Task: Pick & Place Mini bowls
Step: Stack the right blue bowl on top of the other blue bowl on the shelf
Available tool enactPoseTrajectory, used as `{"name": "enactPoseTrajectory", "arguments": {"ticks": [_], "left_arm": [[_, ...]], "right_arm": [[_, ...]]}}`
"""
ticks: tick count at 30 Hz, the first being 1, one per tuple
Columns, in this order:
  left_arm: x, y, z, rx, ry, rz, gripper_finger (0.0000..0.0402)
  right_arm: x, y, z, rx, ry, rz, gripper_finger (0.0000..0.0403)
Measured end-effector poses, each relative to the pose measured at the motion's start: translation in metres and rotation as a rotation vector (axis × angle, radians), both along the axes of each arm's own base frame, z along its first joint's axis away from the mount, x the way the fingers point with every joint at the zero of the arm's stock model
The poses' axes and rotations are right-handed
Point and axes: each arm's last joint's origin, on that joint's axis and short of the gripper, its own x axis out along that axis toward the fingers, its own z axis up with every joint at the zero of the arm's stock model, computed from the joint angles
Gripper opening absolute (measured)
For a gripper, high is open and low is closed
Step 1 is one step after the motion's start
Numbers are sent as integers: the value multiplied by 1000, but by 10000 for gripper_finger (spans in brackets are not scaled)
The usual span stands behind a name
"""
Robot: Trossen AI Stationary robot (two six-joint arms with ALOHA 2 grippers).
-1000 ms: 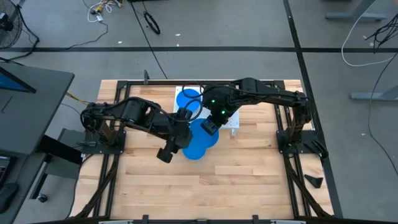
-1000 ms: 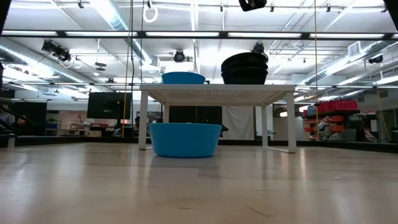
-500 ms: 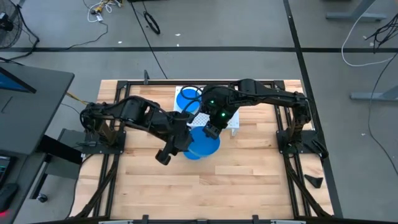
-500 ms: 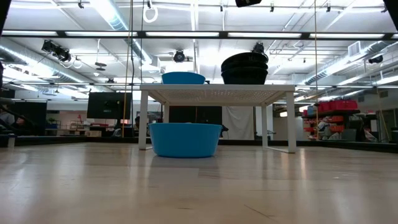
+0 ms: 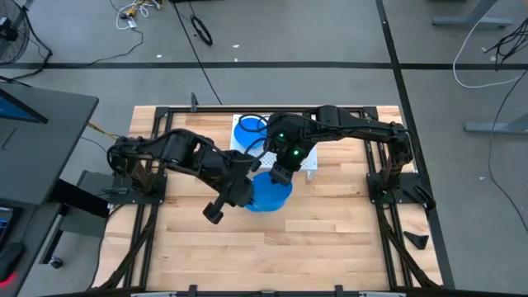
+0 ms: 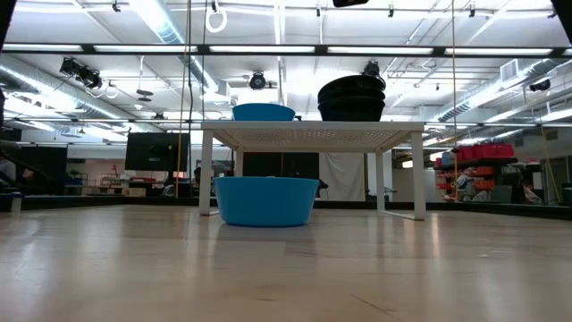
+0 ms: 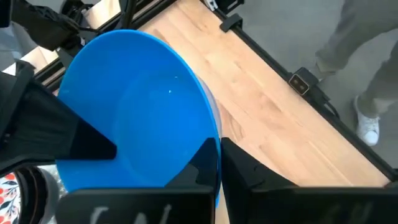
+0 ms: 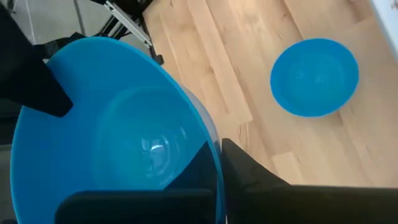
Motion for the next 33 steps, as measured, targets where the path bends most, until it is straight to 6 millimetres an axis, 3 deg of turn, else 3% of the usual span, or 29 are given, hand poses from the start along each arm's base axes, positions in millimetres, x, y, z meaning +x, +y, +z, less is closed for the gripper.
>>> {"name": "enactPoseTrajectory", "arguments": {"ticks": [10,14,18,24,33], "left_arm": [[-4,-6,-3,61,20,1,4],[-7,-4,-5,75,62,44,4],[-10,-1,-8,122,102,115,4],[-12,6,-10,148,126,267,4],[-11,33,-12,33,197,559,4]], "right_arm": [[-9,-6,7,-6,-51,80,107],[-21,-17,19,-22,-92,70,154],[-36,-34,32,-165,-136,-22,187],[-63,-53,51,-414,-148,-234,203],[-100,-54,74,-591,-177,-368,197]]}}
